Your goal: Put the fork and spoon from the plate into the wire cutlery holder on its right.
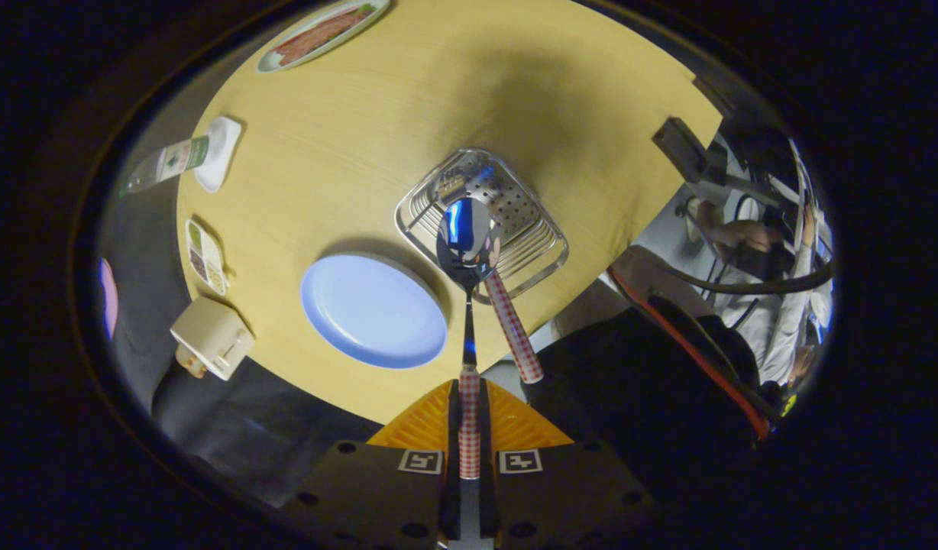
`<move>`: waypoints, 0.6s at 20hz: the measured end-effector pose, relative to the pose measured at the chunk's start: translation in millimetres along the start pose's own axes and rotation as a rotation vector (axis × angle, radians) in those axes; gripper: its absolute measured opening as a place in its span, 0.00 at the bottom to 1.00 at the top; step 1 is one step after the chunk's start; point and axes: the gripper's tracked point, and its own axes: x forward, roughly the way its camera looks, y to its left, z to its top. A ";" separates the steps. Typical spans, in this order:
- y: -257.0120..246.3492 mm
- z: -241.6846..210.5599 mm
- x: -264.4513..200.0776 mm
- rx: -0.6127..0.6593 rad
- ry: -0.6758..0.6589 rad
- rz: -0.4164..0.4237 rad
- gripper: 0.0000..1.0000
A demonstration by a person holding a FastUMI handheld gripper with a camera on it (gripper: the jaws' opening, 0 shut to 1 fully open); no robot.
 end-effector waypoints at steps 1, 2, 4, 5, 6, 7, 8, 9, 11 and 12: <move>3.8 4.9 1.0 0.030 0.025 0.025 0.13; 6.7 6.9 1.0 0.061 0.049 0.052 0.13; 13.1 12.6 0.1 0.109 0.095 0.113 0.13; 16.4 17.3 -1.9 0.130 0.113 0.142 0.13; 17.5 18.2 -4.2 0.144 0.129 0.165 0.13; 20.4 21.2 -2.1 0.151 0.145 0.179 0.13; 20.7 22.6 -1.2 0.156 0.159 0.188 0.13; 20.0 25.6 1.7 0.166 0.167 0.195 0.13; 16.8 30.5 4.8 0.188 0.183 0.199 0.13; 15.4 30.6 6.0 0.195 0.194 0.201 0.13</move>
